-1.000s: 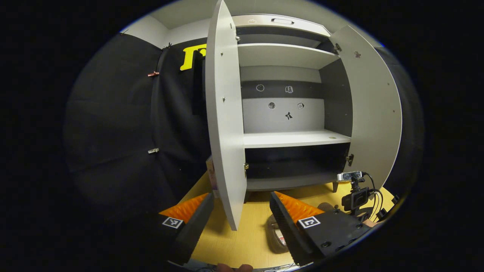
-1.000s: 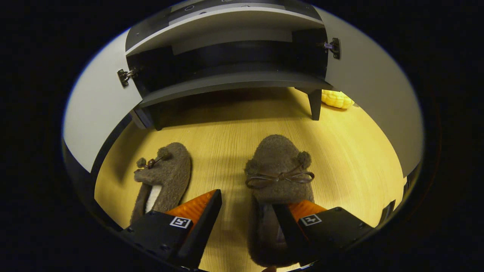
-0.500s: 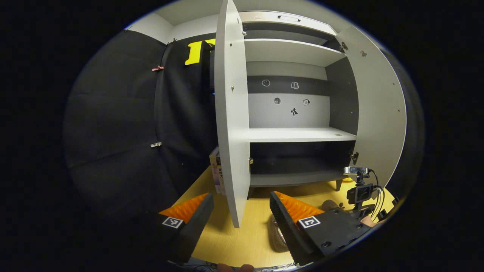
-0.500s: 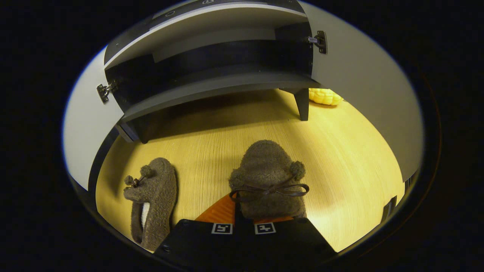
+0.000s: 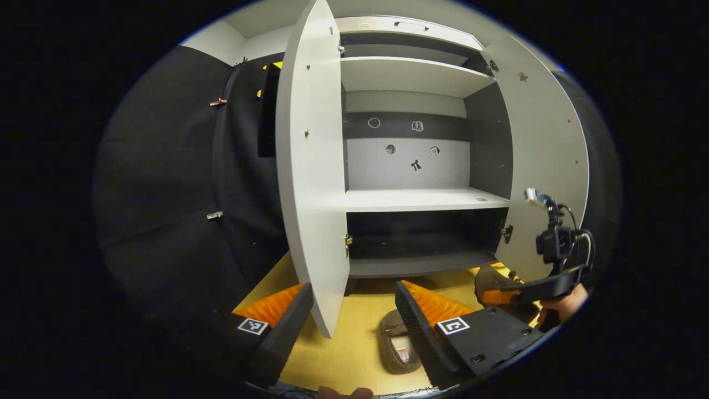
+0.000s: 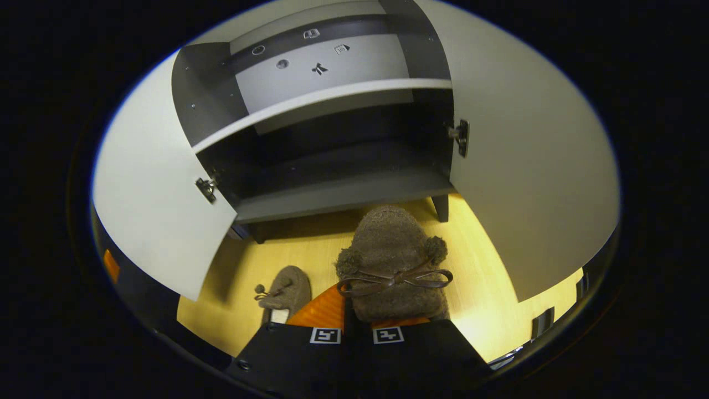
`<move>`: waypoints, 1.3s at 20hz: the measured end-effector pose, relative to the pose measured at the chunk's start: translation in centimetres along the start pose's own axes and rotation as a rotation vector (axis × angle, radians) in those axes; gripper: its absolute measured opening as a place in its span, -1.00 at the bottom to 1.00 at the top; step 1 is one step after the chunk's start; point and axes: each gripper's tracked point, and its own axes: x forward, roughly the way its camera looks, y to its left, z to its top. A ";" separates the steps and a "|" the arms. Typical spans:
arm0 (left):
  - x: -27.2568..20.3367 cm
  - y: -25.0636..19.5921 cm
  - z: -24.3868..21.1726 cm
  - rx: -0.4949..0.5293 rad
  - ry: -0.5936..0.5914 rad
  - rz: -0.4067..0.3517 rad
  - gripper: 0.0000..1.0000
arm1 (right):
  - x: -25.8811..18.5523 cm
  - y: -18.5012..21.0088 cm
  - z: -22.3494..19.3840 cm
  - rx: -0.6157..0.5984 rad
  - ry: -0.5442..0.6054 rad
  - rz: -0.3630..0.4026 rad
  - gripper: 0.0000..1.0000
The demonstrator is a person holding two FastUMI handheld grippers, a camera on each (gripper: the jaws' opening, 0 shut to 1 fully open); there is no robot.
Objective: Grab one shoe with the right hand and put it into the shoe cabinet, grab the other shoe with the left hand and put it into the shoe cabinet; then close the right door with the right hand and the left door with the left hand.
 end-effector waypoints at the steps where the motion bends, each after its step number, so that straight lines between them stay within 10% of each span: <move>1: 0.0 -0.3 0.1 0.001 -0.003 -0.005 0.89 | -1.0 0.4 1.5 -0.005 -0.012 0.008 -0.87; 11: -0.3 -2.8 0.7 0.014 -0.013 -0.053 0.90 | -5.7 4.2 19.4 -0.074 -0.140 0.069 -0.87; 26: 0.4 -2.3 -0.3 -0.033 0.008 -0.055 0.89 | 8.1 5.8 36.3 0.045 -0.304 0.065 -0.87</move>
